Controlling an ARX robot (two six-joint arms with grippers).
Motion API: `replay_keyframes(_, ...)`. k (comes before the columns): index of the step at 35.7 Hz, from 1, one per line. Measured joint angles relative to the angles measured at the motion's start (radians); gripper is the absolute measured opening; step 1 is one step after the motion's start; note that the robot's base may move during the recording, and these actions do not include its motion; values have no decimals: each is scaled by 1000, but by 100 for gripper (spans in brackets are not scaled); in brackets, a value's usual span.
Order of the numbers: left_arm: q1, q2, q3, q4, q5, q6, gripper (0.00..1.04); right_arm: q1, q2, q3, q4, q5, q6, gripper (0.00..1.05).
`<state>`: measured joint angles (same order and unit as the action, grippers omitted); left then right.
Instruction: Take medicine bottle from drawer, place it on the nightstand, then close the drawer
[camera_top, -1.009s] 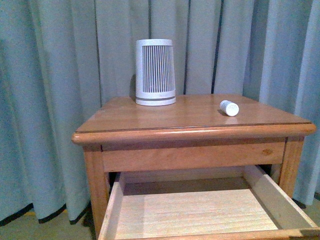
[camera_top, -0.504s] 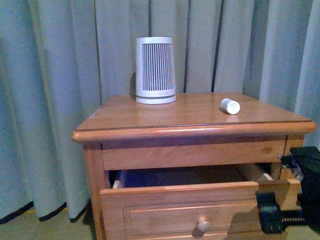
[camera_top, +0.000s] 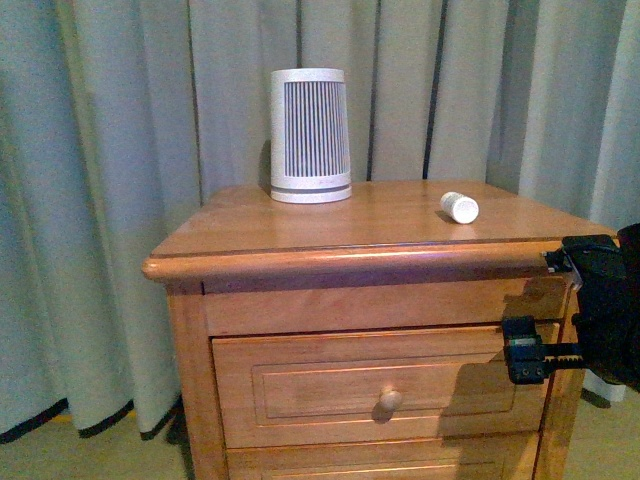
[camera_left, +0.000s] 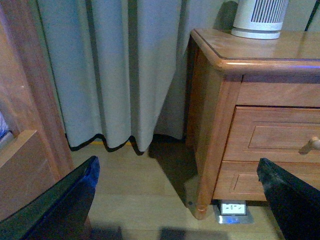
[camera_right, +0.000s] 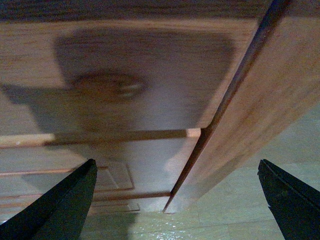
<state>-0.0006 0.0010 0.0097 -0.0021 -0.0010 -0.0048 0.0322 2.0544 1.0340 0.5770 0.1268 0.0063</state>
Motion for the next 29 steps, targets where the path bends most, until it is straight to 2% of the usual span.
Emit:
replay_keyframes(5,0,0,0,0,0,0,98,18,-163,-172,10,43,13,98)
replay_keyframes(11,0,0,0,0,0,0,98,-11,-354,-359,-40,50,48,98)
replay_keyframes(19,0,0,0,0,0,0,98,-147,-711,-626,-69,80,49,98)
replay_keyframes(24,0,0,0,0,0,0,98,-218,-1009,-733,-185,51,13,98)
replay_keyframes(26,0,0,0,0,0,0,98,-222,-1107,-755,-225,43,0,98)
replay_keyframes(29,0,0,0,0,0,0,98,-203,-1361,-793,-382,23,-3,98)
